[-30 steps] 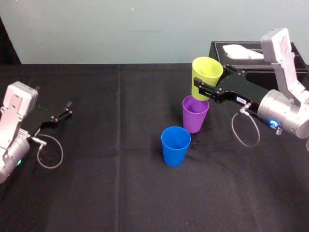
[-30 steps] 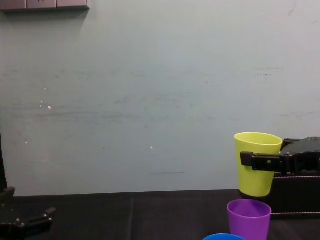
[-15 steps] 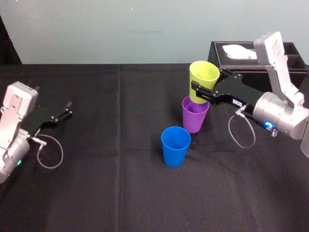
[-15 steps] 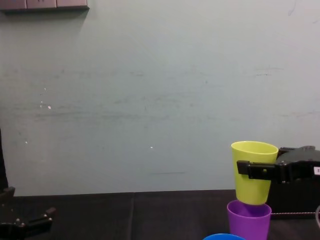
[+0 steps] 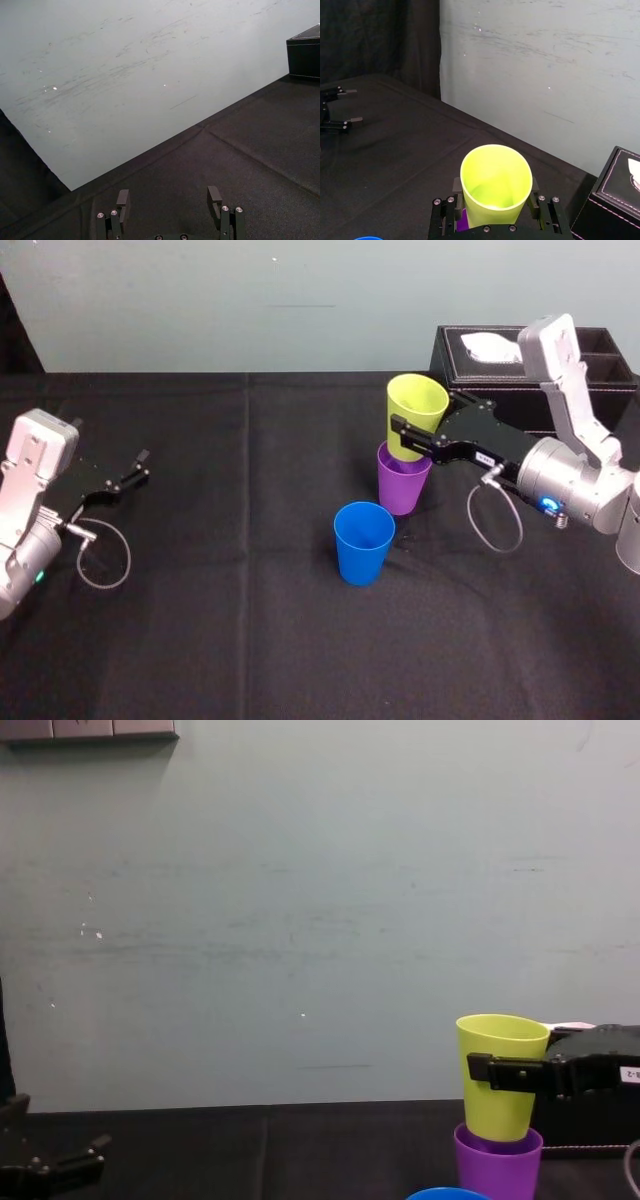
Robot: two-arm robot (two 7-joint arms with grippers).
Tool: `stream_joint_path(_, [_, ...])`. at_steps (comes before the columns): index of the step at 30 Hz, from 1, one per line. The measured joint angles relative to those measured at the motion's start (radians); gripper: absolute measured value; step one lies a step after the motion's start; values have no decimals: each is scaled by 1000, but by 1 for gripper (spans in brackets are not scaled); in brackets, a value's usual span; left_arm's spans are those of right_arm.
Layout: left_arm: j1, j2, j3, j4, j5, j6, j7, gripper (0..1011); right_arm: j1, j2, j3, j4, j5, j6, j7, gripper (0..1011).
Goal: Stack the three plastic cups sequentially using one hand.
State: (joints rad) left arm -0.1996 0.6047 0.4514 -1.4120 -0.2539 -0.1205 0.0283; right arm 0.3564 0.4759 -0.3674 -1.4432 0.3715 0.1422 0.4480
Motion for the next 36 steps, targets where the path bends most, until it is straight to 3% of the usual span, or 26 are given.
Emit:
stream_joint_path(32, [0, 0, 0, 0, 0, 0, 0, 1011, 1, -19, -23, 47, -19, -15, 9, 741])
stream_joint_path(36, [0, 0, 0, 0, 0, 0, 0, 1011, 1, -19, -22, 45, -18, -15, 9, 812])
